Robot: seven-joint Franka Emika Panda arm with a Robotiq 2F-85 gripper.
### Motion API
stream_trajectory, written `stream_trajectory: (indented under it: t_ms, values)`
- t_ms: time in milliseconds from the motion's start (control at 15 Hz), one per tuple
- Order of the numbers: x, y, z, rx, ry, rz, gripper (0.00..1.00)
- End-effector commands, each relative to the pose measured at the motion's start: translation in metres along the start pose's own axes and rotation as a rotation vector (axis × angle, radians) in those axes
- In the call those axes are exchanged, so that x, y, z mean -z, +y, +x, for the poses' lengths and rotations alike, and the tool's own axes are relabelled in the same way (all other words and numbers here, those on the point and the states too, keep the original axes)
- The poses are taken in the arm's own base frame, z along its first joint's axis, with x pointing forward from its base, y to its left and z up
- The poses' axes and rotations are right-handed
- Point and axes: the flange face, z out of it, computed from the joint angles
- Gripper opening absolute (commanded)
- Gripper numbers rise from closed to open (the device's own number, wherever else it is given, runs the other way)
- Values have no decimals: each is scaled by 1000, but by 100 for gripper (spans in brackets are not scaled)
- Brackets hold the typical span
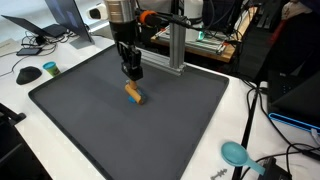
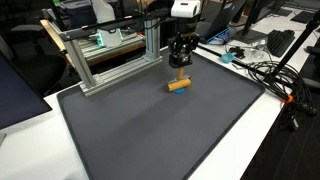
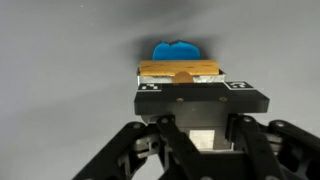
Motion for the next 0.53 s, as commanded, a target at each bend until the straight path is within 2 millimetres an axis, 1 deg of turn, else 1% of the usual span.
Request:
stream_trajectory:
  t_ms: [0,467]
  values:
    - [-10,-7,1,20,-31,-21,22]
    - [-24,-13,7,51,-80,-14,22]
